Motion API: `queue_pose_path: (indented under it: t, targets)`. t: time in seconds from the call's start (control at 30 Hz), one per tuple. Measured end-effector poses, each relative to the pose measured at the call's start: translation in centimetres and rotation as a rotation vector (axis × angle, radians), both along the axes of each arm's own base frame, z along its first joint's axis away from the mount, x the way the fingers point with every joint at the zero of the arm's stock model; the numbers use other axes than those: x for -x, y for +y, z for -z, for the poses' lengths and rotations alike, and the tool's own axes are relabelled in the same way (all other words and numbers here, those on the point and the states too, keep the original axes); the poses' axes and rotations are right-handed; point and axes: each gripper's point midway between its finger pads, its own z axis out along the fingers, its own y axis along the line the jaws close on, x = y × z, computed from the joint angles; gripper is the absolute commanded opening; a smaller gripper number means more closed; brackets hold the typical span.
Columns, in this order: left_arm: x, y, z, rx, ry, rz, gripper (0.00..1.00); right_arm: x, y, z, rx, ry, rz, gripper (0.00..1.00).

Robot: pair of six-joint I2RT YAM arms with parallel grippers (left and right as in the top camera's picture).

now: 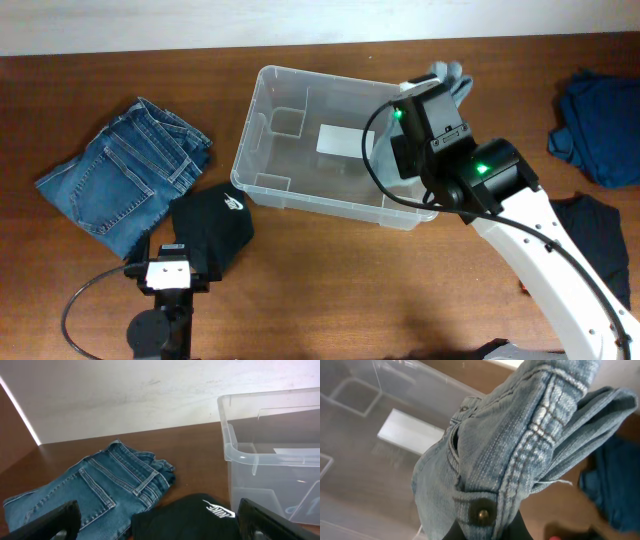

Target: Pack container

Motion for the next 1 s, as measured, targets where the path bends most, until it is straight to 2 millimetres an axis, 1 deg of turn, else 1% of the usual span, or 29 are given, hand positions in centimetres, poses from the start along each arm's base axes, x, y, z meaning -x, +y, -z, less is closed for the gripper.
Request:
queue_pose_path:
  t: [0.1, 0.17, 0.27, 0.37, 0.43, 0.5, 0.57, 0.63, 0.73, 0.87, 1.0]
  targets:
    - [0.0, 0.0, 0.0, 0.000, 0.000, 0.000, 1.00, -0.8, 0.1, -0.6, 0.025, -0.033, -0.025, 0.04]
    - [0.0, 0.0, 0.0, 0.000, 0.000, 0.000, 1.00, -1.2, 0.1, -0.3, 0.043, -0.031, -0.036, 0.04]
    - [0.0, 0.0, 0.0, 0.000, 0.000, 0.000, 1.00, -2.1, -0.5, 1.4, 0.077, 0.013, -0.032, 0.04]
    - [0.0, 0.0, 0.0, 0.000, 0.000, 0.000, 1.00, -3.2, -1.5, 3.4, 0.109, 0.063, -0.011, 0.04]
    - [0.0, 0.0, 0.0, 0.000, 0.000, 0.000, 1.00, -3.9, -2.4, 4.2, 0.126, 0.078, -0.001, 0.04]
    - [0.0, 0.0, 0.0, 0.000, 0.000, 0.000, 1.00, -4.8, -3.0, 4.2, 0.136, 0.064, -0.001, 0.04]
    - [0.0, 0.0, 0.0, 0.000, 0.000, 0.000, 1.00, -5.7, -3.4, 3.5, 0.145, 0.028, -0.009, 0.04]
    - [0.0, 0.0, 0.0, 0.000, 0.000, 0.000, 1.00, -6.6, -3.4, 2.8, 0.157, -0.014, -0.026, 0.04]
    - [0.0, 0.0, 0.0, 0.000, 0.000, 0.000, 1.00, -7.4, -3.2, 2.0, 0.178, -0.055, -0.057, 0.04]
    - [0.0, 0.0, 0.0, 0.000, 0.000, 0.000, 1.00, -7.5, -2.8, 2.0, 0.183, -0.054, -0.087, 0.04]
    - [0.0, 0.0, 0.0, 0.000, 0.000, 0.000, 1.00, -7.4, -2.6, 2.1, 0.127, -0.057, -0.059, 0.04]
